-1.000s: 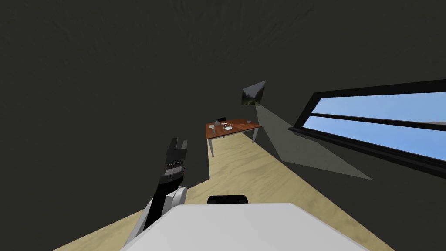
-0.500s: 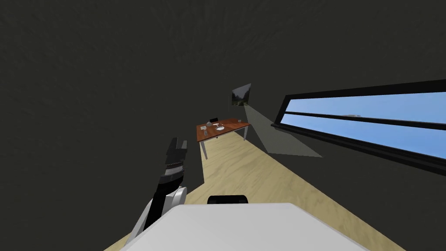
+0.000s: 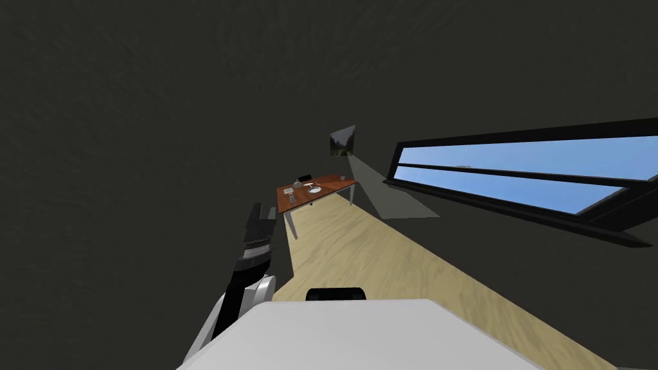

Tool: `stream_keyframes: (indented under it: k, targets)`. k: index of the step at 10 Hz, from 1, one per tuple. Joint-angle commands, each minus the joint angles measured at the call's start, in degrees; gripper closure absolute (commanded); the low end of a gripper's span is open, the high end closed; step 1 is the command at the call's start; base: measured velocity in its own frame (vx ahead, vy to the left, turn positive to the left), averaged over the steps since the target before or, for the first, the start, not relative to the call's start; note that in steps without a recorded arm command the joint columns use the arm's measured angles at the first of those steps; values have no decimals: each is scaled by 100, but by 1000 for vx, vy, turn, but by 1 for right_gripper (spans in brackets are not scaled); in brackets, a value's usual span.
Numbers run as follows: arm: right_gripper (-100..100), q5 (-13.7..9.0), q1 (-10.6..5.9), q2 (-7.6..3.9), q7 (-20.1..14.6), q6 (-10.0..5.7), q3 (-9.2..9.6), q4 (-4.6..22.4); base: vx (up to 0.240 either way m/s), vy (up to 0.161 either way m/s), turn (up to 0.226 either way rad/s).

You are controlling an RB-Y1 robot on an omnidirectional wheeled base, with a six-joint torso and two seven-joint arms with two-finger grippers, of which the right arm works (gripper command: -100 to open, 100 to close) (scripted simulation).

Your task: Pull the door open

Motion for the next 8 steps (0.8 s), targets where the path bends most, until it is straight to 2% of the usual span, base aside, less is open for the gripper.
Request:
stream_keyframes:
  k: [1, 8]
  targets:
    - [-100, 19, -41, -7, -115, -17, -122, 111, -22, -43, -298]
    - [-100, 104, -267, -16, -545, -63, -643, 554, -13, -46, -285]
